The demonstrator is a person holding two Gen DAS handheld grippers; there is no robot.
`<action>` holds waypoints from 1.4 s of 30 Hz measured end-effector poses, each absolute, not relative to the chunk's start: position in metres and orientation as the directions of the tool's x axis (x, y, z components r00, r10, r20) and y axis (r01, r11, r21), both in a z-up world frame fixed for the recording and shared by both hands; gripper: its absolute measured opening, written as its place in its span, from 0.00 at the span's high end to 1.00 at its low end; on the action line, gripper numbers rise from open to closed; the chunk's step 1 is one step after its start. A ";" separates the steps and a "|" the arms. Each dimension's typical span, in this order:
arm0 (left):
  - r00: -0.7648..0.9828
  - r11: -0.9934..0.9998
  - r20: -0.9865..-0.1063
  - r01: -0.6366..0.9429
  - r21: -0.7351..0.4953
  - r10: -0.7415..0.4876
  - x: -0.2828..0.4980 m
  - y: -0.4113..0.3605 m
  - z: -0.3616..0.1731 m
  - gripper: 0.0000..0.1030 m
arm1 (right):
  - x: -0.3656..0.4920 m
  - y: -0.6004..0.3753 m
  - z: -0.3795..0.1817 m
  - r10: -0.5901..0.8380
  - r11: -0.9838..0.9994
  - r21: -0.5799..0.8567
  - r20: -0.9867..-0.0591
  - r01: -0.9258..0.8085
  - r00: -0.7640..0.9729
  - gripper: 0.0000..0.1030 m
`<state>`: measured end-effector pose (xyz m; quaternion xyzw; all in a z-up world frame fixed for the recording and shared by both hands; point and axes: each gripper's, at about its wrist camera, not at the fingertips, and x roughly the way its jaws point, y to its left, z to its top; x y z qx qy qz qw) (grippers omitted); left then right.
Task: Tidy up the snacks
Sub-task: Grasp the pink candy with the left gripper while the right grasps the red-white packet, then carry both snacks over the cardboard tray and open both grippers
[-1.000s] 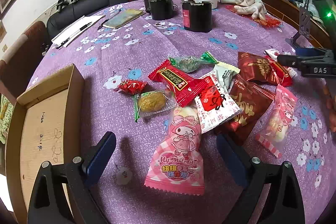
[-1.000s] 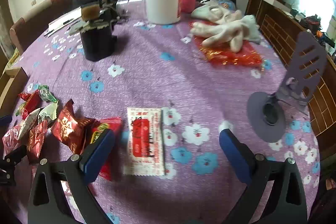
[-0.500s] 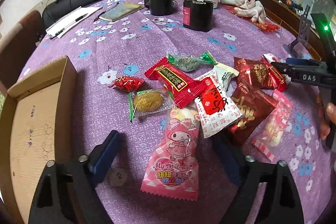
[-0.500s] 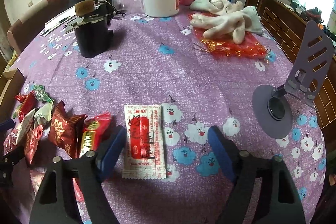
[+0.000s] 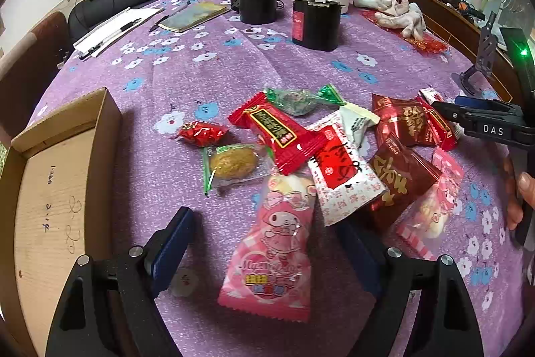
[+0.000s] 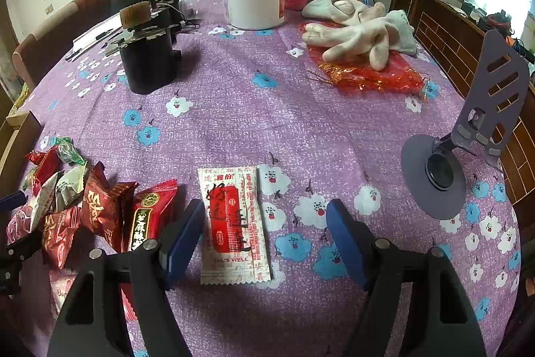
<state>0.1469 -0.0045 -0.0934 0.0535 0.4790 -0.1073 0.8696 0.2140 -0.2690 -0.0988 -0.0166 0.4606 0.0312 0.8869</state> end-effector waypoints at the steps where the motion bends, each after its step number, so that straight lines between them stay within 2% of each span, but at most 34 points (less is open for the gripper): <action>1: 0.517 0.971 -0.845 0.239 -0.012 -0.138 0.146 -0.006 -0.093 0.15 | 0.214 -0.269 -0.099 0.040 0.997 -0.001 -0.818 -0.071 0.574 0.28; 5: 0.517 0.971 -0.845 0.240 -0.012 -0.138 0.146 -0.009 -0.093 0.18 | 0.214 -0.269 -0.099 0.038 0.997 -0.005 -0.819 -0.073 0.573 0.28; 9: 0.520 0.977 -0.843 0.213 -0.029 -0.138 0.147 -0.003 -0.090 0.30 | 0.213 -0.269 -0.099 0.036 0.997 -0.007 -0.818 -0.073 0.575 0.29; 11: 0.515 0.978 -0.844 0.204 -0.046 -0.147 0.149 0.000 -0.089 0.33 | 0.212 -0.269 -0.098 0.035 0.997 -0.007 -0.817 -0.071 0.576 0.34; 12: 0.514 0.978 -0.845 0.202 -0.047 -0.147 0.149 0.001 -0.088 0.35 | 0.211 -0.269 -0.097 0.034 0.998 -0.008 -0.815 -0.070 0.579 0.42; 13: 0.515 0.979 -0.845 0.199 -0.044 -0.143 0.149 0.001 -0.088 0.36 | 0.211 -0.269 -0.096 0.036 0.998 -0.006 -0.813 -0.070 0.581 0.54; 15: 0.516 0.980 -0.845 0.196 -0.046 -0.143 0.148 0.001 -0.088 0.40 | 0.210 -0.270 -0.094 0.041 0.998 0.004 -0.812 -0.065 0.582 0.68; 22: 0.512 0.977 -0.843 0.200 -0.069 -0.164 0.145 -0.003 -0.086 0.59 | 0.205 -0.275 -0.094 0.066 0.998 0.039 -0.810 -0.058 0.583 0.68; 24: 0.507 0.974 -0.841 0.204 -0.097 -0.190 0.144 -0.003 -0.085 0.70 | 0.201 -0.277 -0.093 0.071 0.997 0.048 -0.806 -0.056 0.588 0.68; 30: 0.498 0.967 -0.835 0.212 -0.144 -0.234 0.140 -0.005 -0.084 0.73 | 0.191 -0.279 -0.089 0.092 0.996 0.071 -0.796 -0.060 0.598 0.68; 42: 0.544 0.976 -0.815 0.186 -0.114 -0.199 0.119 -0.009 -0.073 0.73 | 0.161 -0.276 -0.072 0.136 0.991 0.111 -0.763 -0.078 0.632 0.68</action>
